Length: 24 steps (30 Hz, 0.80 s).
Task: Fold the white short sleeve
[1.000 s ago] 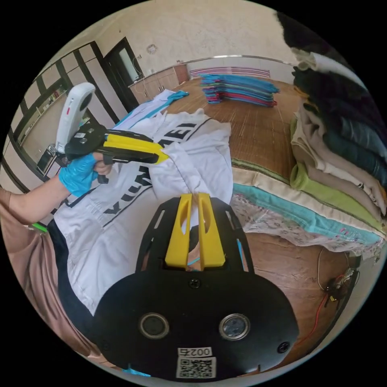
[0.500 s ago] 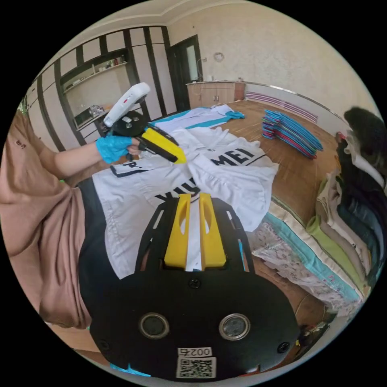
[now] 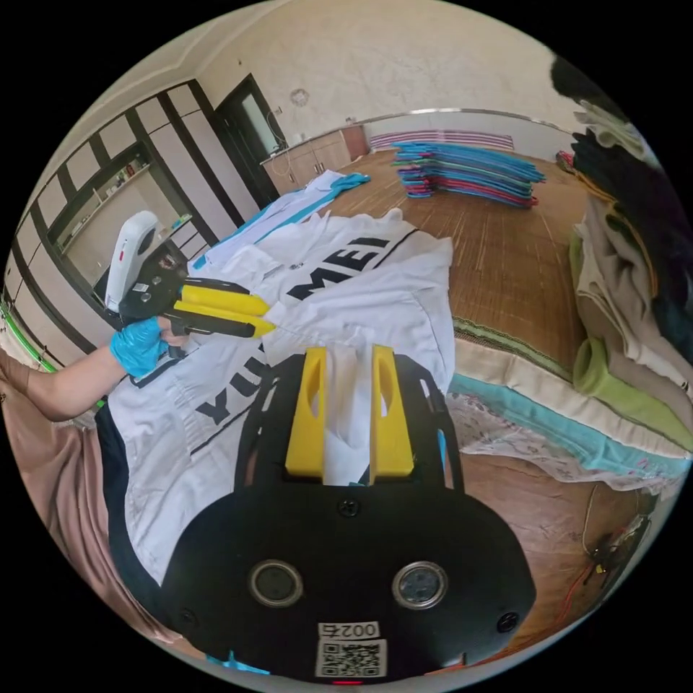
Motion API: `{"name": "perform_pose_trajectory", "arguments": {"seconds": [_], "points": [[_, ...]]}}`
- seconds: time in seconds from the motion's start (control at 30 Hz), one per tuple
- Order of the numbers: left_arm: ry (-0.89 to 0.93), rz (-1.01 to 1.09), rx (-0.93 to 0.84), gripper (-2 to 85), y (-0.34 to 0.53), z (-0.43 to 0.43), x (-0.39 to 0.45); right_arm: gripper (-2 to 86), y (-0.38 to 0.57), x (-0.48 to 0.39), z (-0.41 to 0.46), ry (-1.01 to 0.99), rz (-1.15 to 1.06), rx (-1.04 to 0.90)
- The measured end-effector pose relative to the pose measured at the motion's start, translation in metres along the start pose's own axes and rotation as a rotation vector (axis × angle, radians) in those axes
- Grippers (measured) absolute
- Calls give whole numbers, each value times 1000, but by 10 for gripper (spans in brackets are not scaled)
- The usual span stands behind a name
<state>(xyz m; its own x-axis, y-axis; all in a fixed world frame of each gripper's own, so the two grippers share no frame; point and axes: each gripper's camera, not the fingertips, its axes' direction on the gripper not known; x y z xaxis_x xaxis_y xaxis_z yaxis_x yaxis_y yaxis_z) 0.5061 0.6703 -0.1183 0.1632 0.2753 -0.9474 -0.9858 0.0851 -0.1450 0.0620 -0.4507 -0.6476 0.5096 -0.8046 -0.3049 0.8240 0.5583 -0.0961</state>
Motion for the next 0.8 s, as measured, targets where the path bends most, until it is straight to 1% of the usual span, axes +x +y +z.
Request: {"name": "perform_pose_trajectory", "arguments": {"seconds": [0.07,0.13,0.2,0.23,0.27,0.33,0.4,0.47,0.53,0.6,0.7,0.77,0.8], "points": [[0,9,-9,18,-2,3,1,51,-1,-3,9,9,-10,-48],[-3,28,-12,13,-4,0,3,41,0,-7,7,26,-23,-47],[-34,41,50,16,-4,-19,6,34,4,-15,-7,29,-39,17],[-48,41,71,17,-4,-26,6,31,9,-23,-21,17,-65,86],[-70,49,115,18,-2,-39,8,28,15,-32,-36,-1,-108,152],[-90,75,177,20,1,-58,9,27,24,-50,-54,-46,-204,204],[-79,131,178,20,4,-69,9,26,32,-66,-59,-116,-320,167],[-58,150,118,15,7,-69,5,22,40,-81,-49,-205,-426,4],[-48,148,64,6,13,-67,0,25,48,-87,-42,-210,-472,-63],[-49,115,23,2,22,-68,-9,34,54,-88,-39,-171,-478,-88],[-77,41,-16,2,30,-71,-22,49,59,-75,-41,-70,-410,-58],[-84,6,-10,2,29,-72,-28,64,64,-55,-40,70,-318,-34],[-77,-5,-5,2,25,-72,-31,69,66,-50,-39,104,-295,-30]]}}
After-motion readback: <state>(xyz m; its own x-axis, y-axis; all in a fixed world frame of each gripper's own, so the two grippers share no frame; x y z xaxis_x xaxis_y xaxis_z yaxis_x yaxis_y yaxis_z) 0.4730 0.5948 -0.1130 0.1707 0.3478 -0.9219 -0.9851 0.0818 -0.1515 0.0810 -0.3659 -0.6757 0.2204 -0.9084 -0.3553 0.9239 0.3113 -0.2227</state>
